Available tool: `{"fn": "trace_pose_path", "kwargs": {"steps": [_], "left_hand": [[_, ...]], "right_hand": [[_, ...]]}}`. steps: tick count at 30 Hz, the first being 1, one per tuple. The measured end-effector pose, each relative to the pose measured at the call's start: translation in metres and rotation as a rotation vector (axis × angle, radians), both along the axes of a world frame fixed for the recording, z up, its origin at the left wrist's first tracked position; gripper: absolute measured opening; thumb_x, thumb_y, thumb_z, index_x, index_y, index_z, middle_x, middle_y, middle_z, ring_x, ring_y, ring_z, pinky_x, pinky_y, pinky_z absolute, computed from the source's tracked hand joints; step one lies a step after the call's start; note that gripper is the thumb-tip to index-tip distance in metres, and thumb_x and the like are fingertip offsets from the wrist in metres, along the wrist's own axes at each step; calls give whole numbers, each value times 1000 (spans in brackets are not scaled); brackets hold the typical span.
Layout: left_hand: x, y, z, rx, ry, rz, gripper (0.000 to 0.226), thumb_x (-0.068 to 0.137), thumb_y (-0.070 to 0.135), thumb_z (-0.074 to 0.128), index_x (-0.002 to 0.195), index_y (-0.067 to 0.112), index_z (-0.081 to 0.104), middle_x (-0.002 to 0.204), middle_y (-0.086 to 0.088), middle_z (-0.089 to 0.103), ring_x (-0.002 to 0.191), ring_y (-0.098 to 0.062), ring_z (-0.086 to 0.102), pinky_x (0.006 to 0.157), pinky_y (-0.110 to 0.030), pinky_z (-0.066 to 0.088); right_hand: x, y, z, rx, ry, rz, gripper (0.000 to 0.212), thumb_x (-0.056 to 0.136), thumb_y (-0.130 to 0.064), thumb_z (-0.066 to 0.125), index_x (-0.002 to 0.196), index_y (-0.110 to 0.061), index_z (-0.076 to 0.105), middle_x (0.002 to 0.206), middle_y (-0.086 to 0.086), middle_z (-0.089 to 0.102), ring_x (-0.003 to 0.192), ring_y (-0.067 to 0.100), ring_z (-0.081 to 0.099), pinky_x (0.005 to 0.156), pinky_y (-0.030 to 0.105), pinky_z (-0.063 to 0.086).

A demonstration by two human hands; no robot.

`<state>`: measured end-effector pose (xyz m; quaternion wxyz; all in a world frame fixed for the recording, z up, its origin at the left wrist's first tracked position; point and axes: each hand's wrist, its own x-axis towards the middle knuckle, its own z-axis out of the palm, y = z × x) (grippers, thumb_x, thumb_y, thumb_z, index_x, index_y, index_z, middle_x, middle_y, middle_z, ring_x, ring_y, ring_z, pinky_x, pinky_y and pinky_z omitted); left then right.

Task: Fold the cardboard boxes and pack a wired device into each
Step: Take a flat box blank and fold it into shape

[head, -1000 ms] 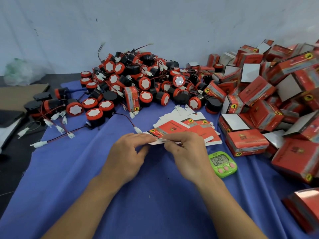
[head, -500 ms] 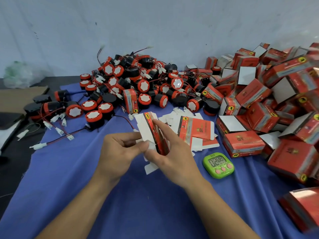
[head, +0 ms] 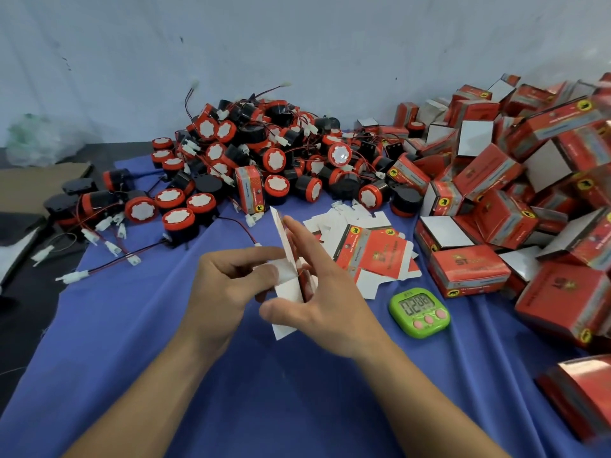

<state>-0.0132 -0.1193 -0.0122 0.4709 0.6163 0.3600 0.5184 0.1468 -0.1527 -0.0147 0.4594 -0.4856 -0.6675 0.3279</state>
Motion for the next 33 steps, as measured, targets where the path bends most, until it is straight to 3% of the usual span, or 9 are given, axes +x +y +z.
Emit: {"fn": "trace_pose_path", "kwargs": {"steps": [3, 6, 9, 13, 15, 20, 25, 29, 33], "left_hand": [[2, 0, -3, 101, 58, 166, 38, 77, 10, 63, 97, 33, 85, 80, 2, 79, 70, -15, 73, 60, -28, 58], [4, 6, -7, 79, 57, 334, 37, 74, 11, 60, 81, 39, 82, 61, 6, 65, 58, -11, 54, 51, -25, 46], [6, 6, -6, 68, 63, 403, 38, 74, 15, 61, 84, 46, 80, 65, -12, 55, 60, -13, 46, 53, -28, 40], [9, -4, -3, 175, 136, 327, 55, 76, 10, 61, 101, 56, 78, 63, 2, 63, 55, -20, 51, 47, -32, 49], [7, -5, -3, 212, 178, 313, 60, 77, 13, 59, 107, 63, 72, 68, 3, 70, 55, -29, 53, 45, -38, 49], [12, -6, -8, 319, 349, 371, 58, 78, 10, 56, 130, 32, 68, 52, 14, 42, 46, -6, 38, 45, -8, 28], [14, -9, -10, 341, 383, 460, 41, 80, 15, 58, 106, 42, 75, 57, 17, 53, 49, -10, 44, 48, -12, 32], [18, -15, -11, 370, 365, 457, 21, 77, 27, 59, 96, 36, 60, 73, 12, 51, 66, -13, 49, 60, -15, 35], [15, -13, -9, 367, 262, 203, 63, 80, 32, 61, 140, 30, 44, 142, 21, 49, 137, -13, 48, 113, -23, 36]], "right_hand": [[-1, 2, -4, 17, 103, -71, 92, 70, -44, 78, 148, -60, 32, 140, -33, 53, 122, -10, 55, 87, 13, 50], [2, 3, -5, 22, 209, -177, 89, 66, -45, 75, 145, -61, 36, 137, -22, 60, 116, -1, 62, 86, 15, 53], [6, 5, -6, -26, 260, -174, 86, 69, -40, 75, 144, -60, 39, 132, -19, 64, 116, 3, 64, 91, 29, 56], [-2, -2, -3, -40, 60, -45, 89, 71, -39, 72, 144, -67, 30, 131, -40, 55, 110, -16, 59, 80, 6, 49], [-4, -4, -3, 7, -9, -59, 88, 71, -32, 67, 141, -69, 30, 121, -47, 53, 103, -11, 61, 78, 4, 48], [-2, -4, -7, 39, -11, -230, 88, 70, -24, 59, 147, -57, 32, 118, -55, 47, 107, -27, 49, 81, 1, 44], [8, -1, -3, 60, 155, -421, 73, 75, -20, 55, 139, -54, 46, 129, -30, 60, 114, -7, 58, 83, 12, 51], [11, 0, -2, 38, 373, -459, 63, 75, -15, 51, 133, -38, 60, 120, -20, 68, 110, -8, 62, 80, 14, 52], [9, -2, -1, 38, 378, -386, 52, 73, -14, 51, 119, -27, 71, 115, -16, 73, 115, -2, 64, 91, 25, 50]]}}
